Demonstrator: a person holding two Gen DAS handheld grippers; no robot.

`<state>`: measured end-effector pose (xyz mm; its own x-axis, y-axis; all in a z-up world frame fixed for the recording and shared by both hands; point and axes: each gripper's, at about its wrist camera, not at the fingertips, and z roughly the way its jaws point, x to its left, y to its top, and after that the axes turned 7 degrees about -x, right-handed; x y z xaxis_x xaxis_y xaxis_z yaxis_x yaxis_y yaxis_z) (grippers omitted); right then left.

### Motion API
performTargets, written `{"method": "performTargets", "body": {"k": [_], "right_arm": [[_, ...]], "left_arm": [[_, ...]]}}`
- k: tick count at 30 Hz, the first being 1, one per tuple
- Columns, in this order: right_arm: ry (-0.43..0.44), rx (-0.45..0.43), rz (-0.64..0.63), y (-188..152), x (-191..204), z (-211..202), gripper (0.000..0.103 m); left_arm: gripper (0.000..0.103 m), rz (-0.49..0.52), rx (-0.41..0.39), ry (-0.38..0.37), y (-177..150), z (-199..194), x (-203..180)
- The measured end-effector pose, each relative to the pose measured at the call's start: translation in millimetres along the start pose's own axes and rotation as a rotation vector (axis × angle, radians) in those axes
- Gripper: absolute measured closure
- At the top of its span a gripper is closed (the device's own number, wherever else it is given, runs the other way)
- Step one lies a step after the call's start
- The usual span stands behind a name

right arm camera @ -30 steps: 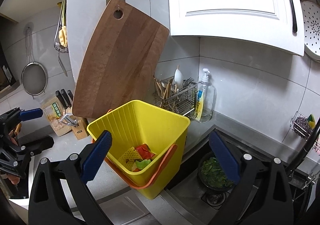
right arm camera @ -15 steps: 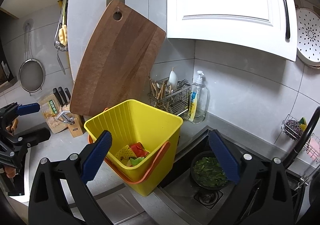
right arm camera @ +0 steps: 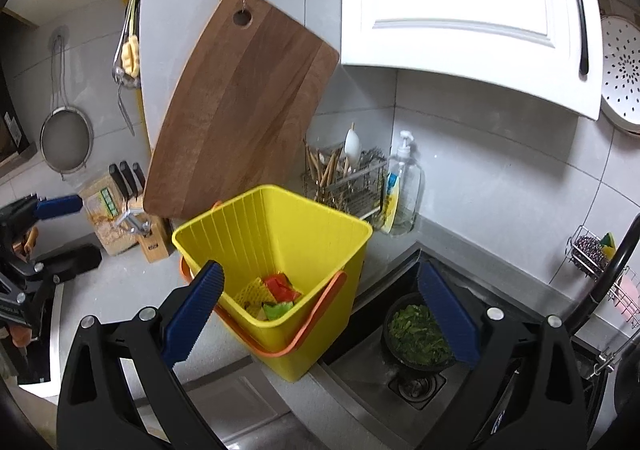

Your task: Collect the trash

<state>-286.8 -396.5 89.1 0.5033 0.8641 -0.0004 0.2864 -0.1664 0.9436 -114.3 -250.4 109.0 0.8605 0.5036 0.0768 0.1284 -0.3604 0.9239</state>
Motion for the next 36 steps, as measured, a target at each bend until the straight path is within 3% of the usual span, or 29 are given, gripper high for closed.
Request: {"method": "performTargets", "body": {"k": [9,36], "right_arm": [[0.004,0.001,0.019,-7,-1,2,0.008],[0.006,-0.003,0.038,-9,0,5,0.008]], "left_arm": [[0.004,0.041,-0.010,0.010,0,0,-7],[0.004,0.002,-0.015,0.002,6,2,0]]}}
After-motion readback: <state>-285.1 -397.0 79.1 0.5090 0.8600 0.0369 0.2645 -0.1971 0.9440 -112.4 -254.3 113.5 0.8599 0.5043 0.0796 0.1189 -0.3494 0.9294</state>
